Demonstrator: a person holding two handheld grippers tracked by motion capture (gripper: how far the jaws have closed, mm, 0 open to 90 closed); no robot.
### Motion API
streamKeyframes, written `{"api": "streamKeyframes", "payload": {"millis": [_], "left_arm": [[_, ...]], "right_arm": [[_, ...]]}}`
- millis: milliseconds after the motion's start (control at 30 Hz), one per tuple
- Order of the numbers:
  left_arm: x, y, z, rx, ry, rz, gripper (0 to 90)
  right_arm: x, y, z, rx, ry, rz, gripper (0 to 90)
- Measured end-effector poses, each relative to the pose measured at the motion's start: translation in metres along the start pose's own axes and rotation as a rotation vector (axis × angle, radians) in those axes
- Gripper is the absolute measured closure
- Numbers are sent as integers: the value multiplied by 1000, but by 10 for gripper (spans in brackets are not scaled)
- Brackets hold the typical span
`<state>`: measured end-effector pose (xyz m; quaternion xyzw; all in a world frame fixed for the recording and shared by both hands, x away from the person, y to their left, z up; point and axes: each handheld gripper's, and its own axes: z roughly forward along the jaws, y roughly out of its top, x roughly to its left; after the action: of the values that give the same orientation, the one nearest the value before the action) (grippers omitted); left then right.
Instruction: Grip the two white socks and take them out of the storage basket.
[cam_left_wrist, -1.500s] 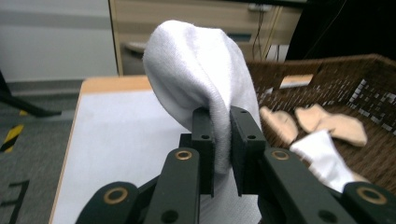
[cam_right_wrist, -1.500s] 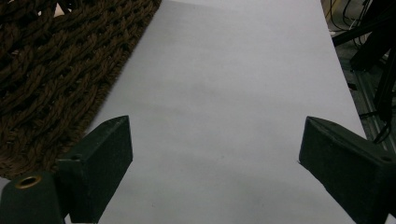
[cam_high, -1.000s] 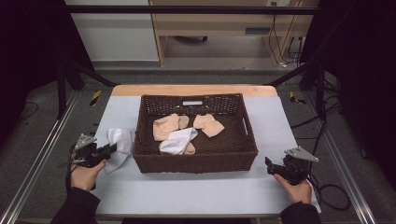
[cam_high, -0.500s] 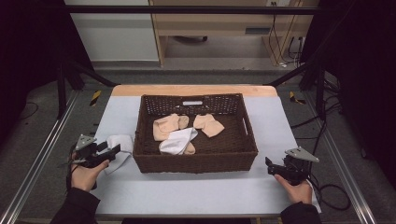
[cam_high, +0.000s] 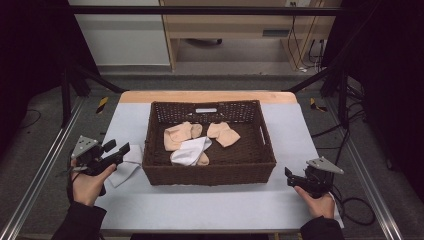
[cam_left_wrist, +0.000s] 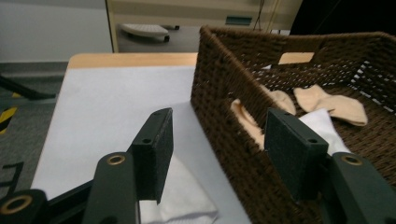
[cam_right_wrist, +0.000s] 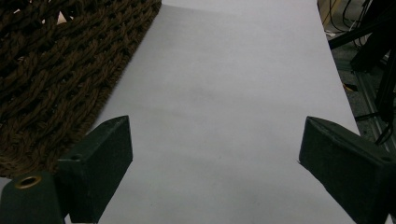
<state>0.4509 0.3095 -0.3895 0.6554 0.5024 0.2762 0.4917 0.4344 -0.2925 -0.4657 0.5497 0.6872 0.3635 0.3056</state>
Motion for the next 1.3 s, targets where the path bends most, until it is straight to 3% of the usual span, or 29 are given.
{"api": "streamKeyframes", "payload": {"millis": [233,367,600,1000,1300], "left_arm": [[-15,12,-3,-42,-44,16,439],[-26,18,-2,-42,-64,35,448],[-48,32,10,-54,-108,68,456],[-81,62,58,-34,-157,127,479],[-99,56,107,49,-164,140,528]], "right_arm": [[1,0,0,1,0,1,99],[0,0,0,-2,-1,3,99],[-1,0,0,-4,-9,7,86],[-1,1,1,-3,-9,0,89],[-1,1,1,0,-10,-2,92]]}}
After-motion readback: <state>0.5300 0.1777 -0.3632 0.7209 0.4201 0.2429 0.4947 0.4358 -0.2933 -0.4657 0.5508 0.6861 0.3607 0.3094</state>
